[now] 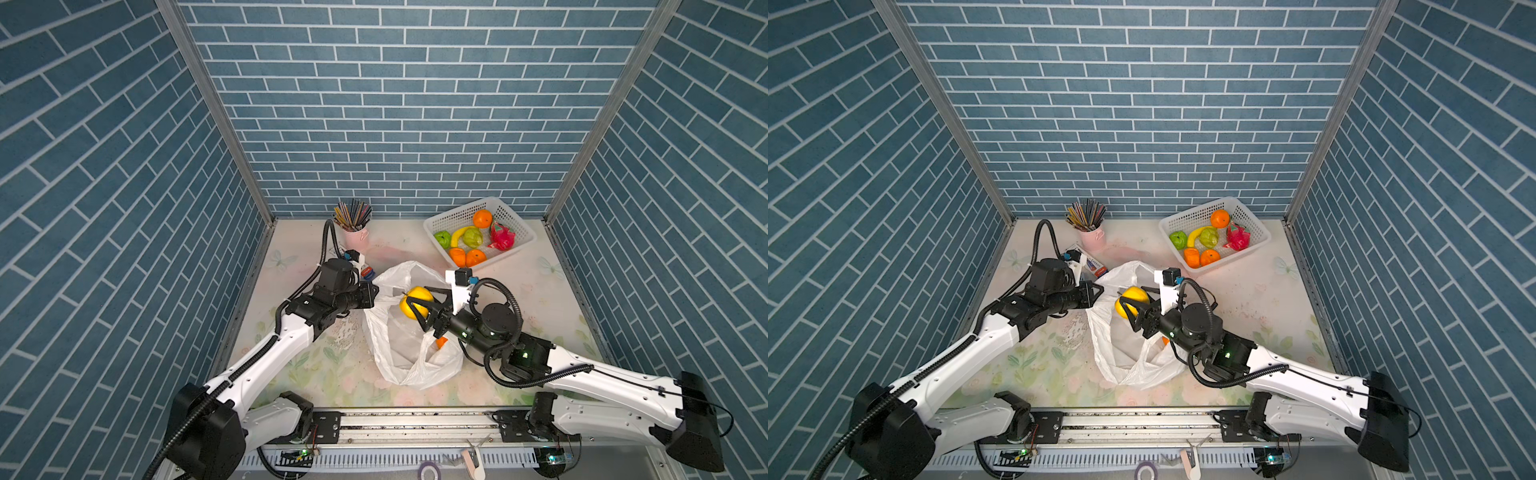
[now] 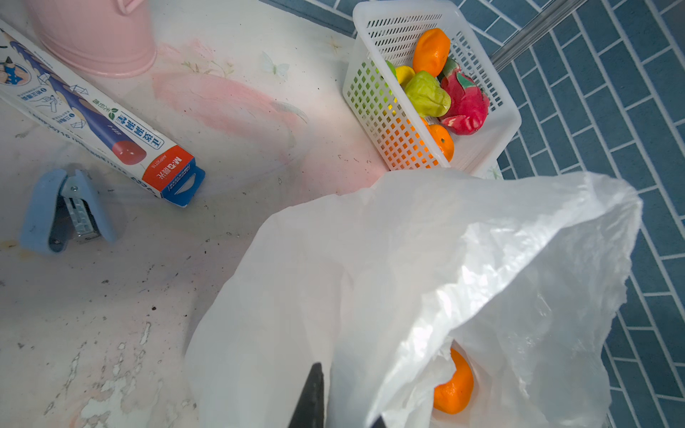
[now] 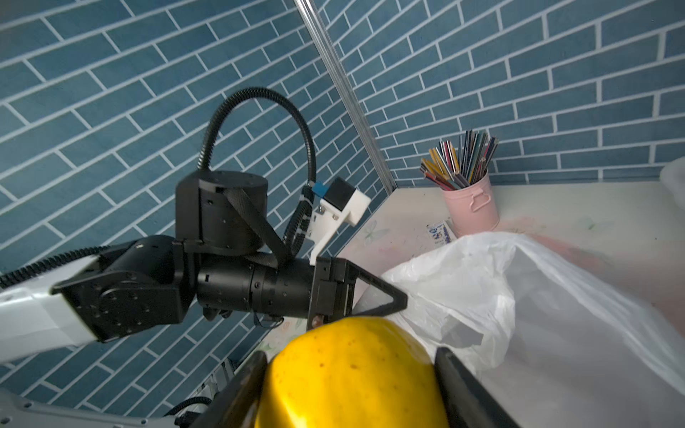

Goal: Untie the knot of the plastic bag and take out the fruit
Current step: Pick up the fruit from the plastic bag, then place the fruit in the basket.

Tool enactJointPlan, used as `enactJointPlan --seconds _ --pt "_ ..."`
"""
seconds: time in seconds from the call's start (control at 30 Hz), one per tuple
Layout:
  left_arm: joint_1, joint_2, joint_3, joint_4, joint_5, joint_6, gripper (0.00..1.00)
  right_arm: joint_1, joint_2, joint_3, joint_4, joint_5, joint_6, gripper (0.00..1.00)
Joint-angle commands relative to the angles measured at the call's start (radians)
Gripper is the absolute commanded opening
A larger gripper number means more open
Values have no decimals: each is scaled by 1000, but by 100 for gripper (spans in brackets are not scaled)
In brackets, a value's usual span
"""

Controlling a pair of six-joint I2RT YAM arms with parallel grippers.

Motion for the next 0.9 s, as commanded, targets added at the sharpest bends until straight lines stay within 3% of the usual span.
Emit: enactJointPlan --seconds 0.0,0.23,0.33,0.53,0.63,0.87 --pt "-11 -5 -7 12 -17 6 16 2 -41 39 -32 77 -48 44" --pt "-33 -46 0 39 -14 22 46 -134 -24 166 -123 37 -55 44" --pt "-33 -72 9 30 -32 25 59 -241 13 232 -176 -18 -37 44" --pt "-34 -113 45 1 -38 34 74 -505 130 333 -269 -186 48 43" --pt "-37 -128 75 -11 -25 40 87 -626 197 343 -254 -280 69 43" --pt "-47 -130 138 -31 -3 57 87 -854 416 376 -220 -413 41 42"
